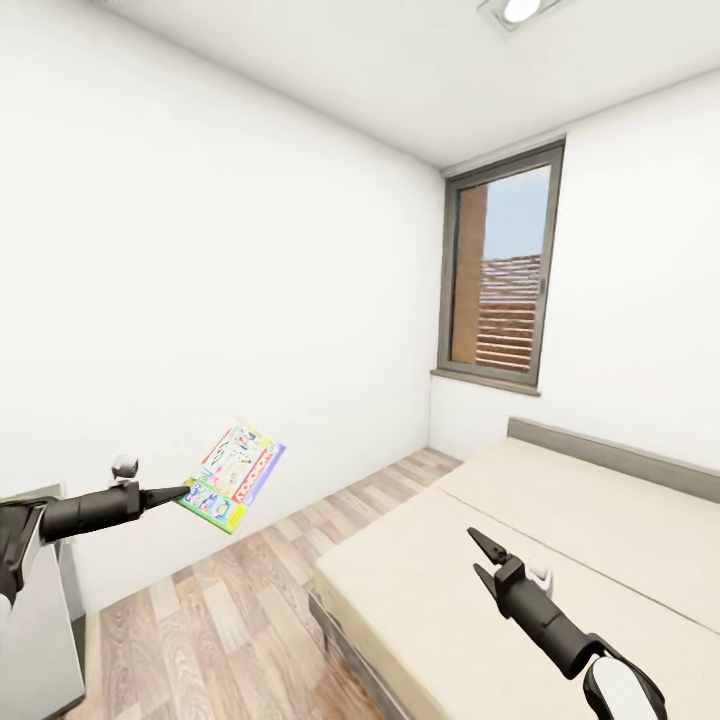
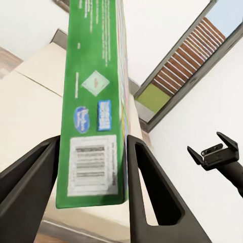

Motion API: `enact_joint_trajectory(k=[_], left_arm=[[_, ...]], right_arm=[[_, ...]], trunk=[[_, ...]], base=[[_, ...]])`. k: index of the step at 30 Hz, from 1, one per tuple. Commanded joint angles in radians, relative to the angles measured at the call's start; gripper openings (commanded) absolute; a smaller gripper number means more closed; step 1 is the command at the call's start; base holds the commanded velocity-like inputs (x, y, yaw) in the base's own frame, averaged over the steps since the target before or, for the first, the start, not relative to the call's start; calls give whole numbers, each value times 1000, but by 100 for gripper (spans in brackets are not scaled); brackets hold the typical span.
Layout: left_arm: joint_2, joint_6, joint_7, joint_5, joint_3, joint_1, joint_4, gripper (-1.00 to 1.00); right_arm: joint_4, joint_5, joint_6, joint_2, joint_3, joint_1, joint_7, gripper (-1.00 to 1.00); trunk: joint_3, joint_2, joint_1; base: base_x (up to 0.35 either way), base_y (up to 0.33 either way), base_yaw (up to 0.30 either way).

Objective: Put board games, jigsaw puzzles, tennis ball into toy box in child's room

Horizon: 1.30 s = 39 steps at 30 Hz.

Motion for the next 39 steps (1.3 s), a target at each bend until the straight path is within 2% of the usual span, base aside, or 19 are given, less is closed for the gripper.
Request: enact_joint_trajectory(k=[1, 8, 15, 21, 26, 33, 39], left_arm=[[-1, 10, -8, -10, 4, -1, 0, -100], [-2, 10, -8, -10, 4, -1, 0, -100], [-2, 10, -8, -10, 4, -1, 0, -100], [-1, 10, -8, -10, 3, -1, 0, -100], [-1, 10, -8, -10, 3, -1, 0, -100], [-1, 10, -8, -10, 3, -1, 0, -100], [-1, 10, -8, -10, 3, -1, 0, -100]], right_arm=[[0, -3, 6, 0, -2, 0, 2, 100], [-1, -3, 6, 0, -2, 0, 0, 100], [-2, -4, 7, 0, 0, -3, -5, 100], [-3, -4, 8, -1, 14, -20, -9, 100], [-2, -2, 9, -2, 45, -34, -27, 100], [0, -5, 20, -8, 54, -76, -82, 100], [1, -6, 23, -13, 55, -84, -114, 100]], trunk=[[3, 7, -4], [25, 56, -30], [25, 56, -30], [23, 56, -30], [19, 56, -30], [10, 56, -30], [1, 56, -30]], base=[[0, 0, 292], [0, 0, 292], [0, 0, 289], [0, 0, 282], [0, 0, 257], [0, 0, 206], [0, 0, 159]])
